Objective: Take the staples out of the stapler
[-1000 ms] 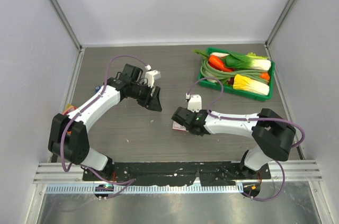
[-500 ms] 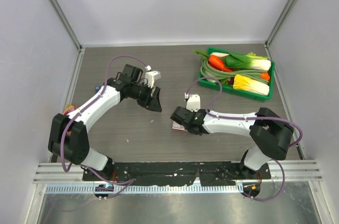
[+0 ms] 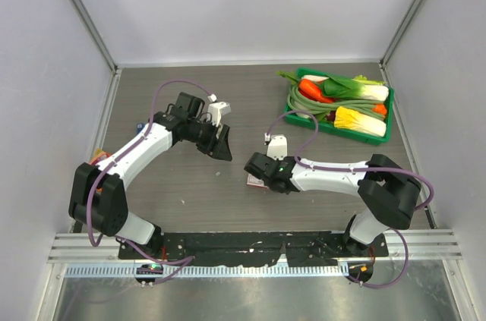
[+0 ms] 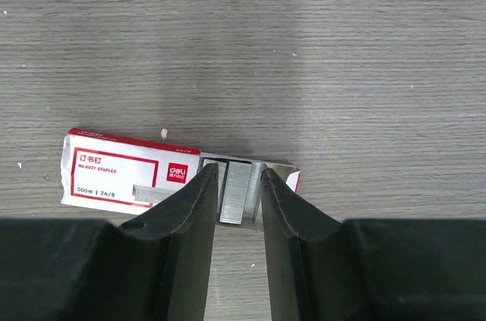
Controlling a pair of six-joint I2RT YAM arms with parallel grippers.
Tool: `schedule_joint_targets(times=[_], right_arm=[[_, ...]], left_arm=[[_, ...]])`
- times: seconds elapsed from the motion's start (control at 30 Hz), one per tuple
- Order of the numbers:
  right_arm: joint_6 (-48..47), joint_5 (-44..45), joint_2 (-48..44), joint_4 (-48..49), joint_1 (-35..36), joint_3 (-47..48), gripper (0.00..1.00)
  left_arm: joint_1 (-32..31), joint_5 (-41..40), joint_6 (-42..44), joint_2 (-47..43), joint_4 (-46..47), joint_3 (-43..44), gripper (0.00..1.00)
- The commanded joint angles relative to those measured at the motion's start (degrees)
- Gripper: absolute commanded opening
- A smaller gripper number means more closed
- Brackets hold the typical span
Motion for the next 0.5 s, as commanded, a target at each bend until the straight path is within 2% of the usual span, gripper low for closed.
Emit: schedule_joint_targets(times=[0.0,0.1,0.23,0.47], right_arm=[[1.0,1.1,-1.5,0.5,0.3,0.6,0.36],[1.0,1.2,-2.5,0.6,0.3,0.3,0.36],[0.6,2.2,-4.1,0.2,0.3,0.3,0.29],[1.8,1.0,-13.2,-2.6,-0.8,-3.3,0.27]], left_arm=[[-0.2,1.5,0.7,-2.3,1.2,-0.2,0.59],[-0.2,1.5,0.8,-2.2,1.2,-0.4,0.59],[-0.4,1.3,0.8,-2.2,1.6,-0.4,0.59],[-6.4,-3.2,3.7,-0.8,2.6,-1.2,0.58]])
